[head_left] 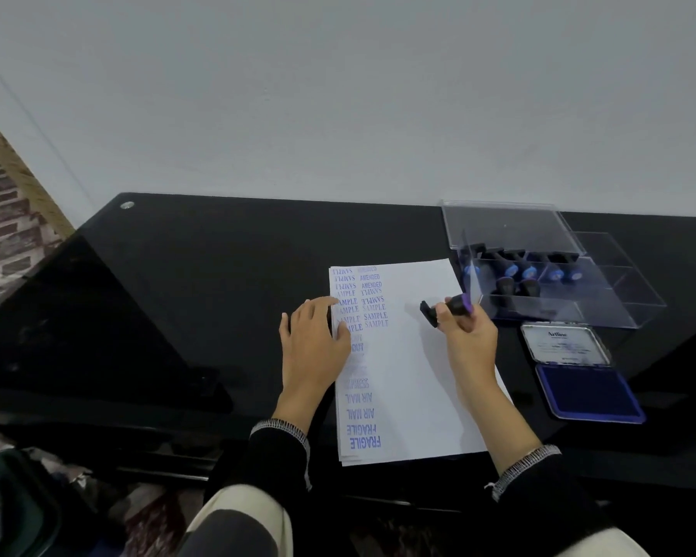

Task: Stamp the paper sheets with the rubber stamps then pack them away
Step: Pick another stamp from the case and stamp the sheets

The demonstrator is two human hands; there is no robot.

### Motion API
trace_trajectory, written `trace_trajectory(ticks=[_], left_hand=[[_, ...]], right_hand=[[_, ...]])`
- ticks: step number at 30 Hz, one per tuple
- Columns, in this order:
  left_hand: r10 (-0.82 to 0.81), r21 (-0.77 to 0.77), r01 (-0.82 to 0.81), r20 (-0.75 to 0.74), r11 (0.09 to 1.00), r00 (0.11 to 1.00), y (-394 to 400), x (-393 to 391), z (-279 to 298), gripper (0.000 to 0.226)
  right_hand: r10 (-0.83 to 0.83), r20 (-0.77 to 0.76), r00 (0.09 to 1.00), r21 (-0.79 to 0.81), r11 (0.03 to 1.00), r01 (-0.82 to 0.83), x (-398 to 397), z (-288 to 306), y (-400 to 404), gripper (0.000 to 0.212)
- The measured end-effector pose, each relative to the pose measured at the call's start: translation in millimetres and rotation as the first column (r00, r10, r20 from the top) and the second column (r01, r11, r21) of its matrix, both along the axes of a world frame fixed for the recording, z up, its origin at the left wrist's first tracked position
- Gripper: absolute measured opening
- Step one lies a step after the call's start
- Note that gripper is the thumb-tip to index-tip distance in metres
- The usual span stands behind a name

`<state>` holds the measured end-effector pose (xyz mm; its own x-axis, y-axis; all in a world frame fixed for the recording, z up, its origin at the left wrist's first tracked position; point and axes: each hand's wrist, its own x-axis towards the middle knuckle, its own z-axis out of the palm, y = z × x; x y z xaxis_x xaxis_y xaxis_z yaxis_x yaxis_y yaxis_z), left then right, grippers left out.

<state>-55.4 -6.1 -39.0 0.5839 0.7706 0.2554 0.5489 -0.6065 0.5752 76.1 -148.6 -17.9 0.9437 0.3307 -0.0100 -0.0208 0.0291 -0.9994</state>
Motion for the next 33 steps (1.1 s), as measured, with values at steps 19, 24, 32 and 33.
trace_trajectory(ticks=[19, 24, 32, 33], left_hand=[[-0.217, 0.064, 0.215, 0.028, 0.975, 0.976, -97, 44, 21, 0.028], [-0.598, -0.033, 0.603, 0.086, 0.797, 0.797, -154, 77, 21, 0.034], [-0.674, 0.003, 0.674, -0.01, 0.738, 0.738, -173, 94, 4, 0.058], [-0.674, 0.005, 0.674, -0.006, 0.739, 0.739, -173, 93, 3, 0.058]], right_hand=[[-0.138, 0.061, 0.988, -0.011, 0.99, 0.139, 28, 27, -134, 0.008], [-0.164, 0.245, 0.956, -0.161, 0.965, 0.207, 38, 24, -181, 0.022], [0.004, 0.407, 0.914, -0.371, 0.914, 0.161, 38, 15, -195, 0.014], [0.025, 0.429, 0.903, -0.388, 0.908, 0.16, 37, 16, -194, 0.015]])
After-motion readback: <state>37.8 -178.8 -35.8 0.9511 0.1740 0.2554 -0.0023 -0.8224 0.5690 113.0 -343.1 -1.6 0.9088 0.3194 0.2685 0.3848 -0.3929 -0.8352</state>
